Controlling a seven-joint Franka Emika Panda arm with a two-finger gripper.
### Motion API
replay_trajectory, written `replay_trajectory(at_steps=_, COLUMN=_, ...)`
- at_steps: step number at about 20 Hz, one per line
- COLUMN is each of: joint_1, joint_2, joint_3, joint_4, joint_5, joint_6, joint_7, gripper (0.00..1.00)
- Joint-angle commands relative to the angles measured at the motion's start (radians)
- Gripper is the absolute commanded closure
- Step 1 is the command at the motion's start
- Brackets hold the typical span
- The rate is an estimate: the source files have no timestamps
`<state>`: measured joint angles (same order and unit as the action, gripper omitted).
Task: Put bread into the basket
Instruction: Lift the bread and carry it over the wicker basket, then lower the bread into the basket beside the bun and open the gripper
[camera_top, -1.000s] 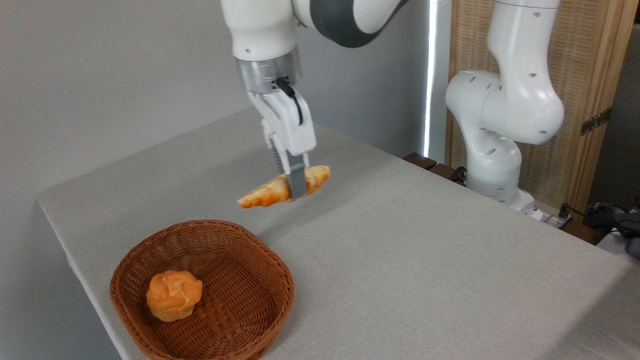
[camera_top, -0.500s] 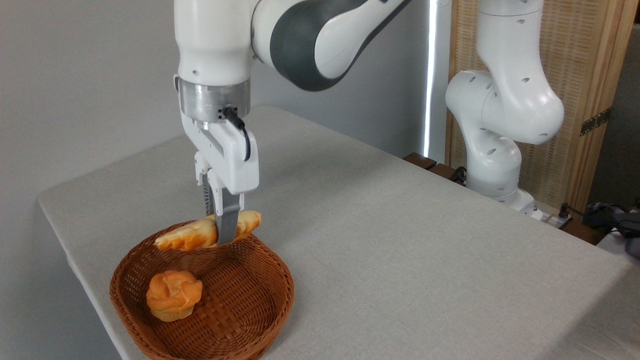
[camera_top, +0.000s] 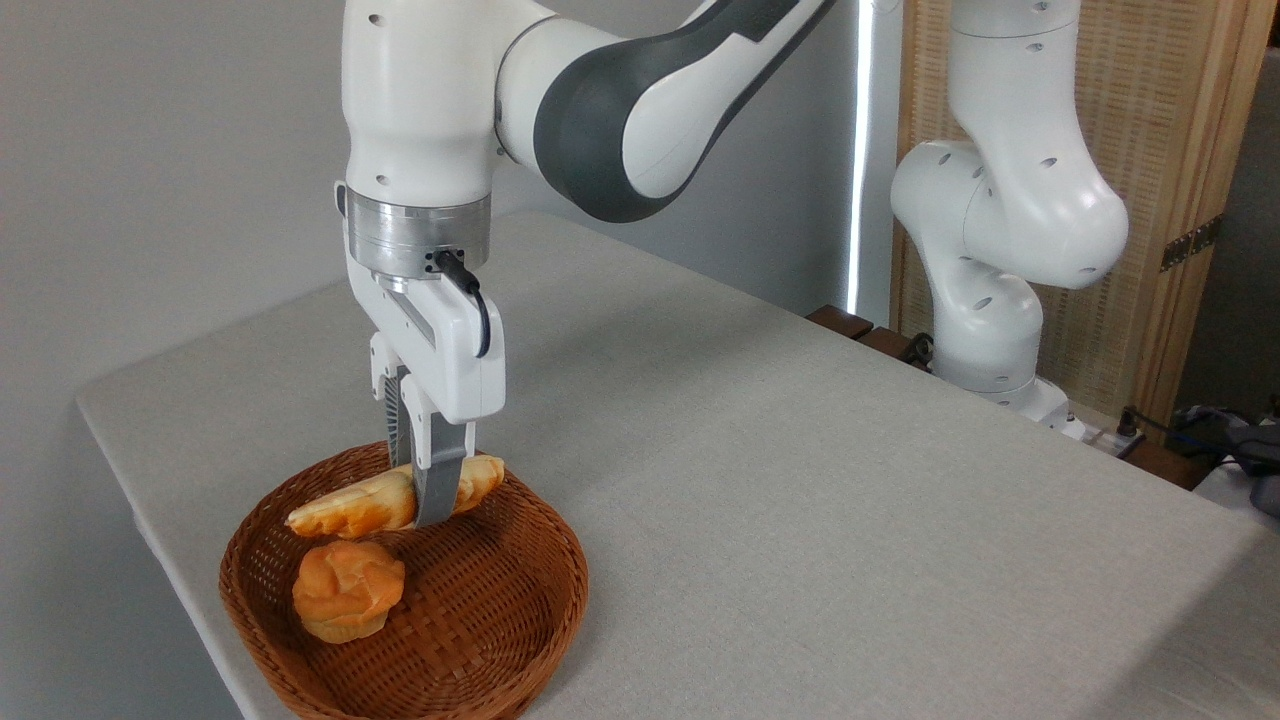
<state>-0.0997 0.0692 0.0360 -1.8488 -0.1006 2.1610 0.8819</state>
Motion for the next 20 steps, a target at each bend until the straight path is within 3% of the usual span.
replay_trajectory(at_steps=1, joint_1=-0.003, joint_2=0.004, joint_3=0.018, joint_4=0.013, joint_5=-0.011, joint_6=0.011, joint_7=-0.014, gripper=0.22)
replay_trajectory(at_steps=2, joint_1=-0.003, joint_2=0.003, joint_3=0.018, joint_4=0.013, joint_5=-0.010, joint_6=0.010, joint_7=-0.020, gripper=0.15)
replay_trajectory(at_steps=6, joint_1=-0.003, joint_2=-0.002, joint_3=0.018, joint_4=0.013, joint_5=-0.010, joint_6=0.007, joint_7=-0.049, gripper=0.07)
replay_trajectory(at_steps=10, joint_1=-0.003, joint_2=0.000, joint_3=0.018, joint_4=0.013, joint_5=-0.008, joint_6=0.007, joint_7=-0.049, gripper=0.07)
replay_trajectory(at_steps=12, joint_1=-0.003, joint_2=0.000, joint_3=0.018, joint_4=0.013, joint_5=-0.008, joint_6=0.007, joint_7=-0.049, gripper=0.00)
replay_trajectory(at_steps=20, joint_1=-0.003, joint_2=-0.005, joint_3=0.019, joint_4=0.013, joint_5=-0.010, joint_6=-0.007, joint_7=-0.061, gripper=0.00)
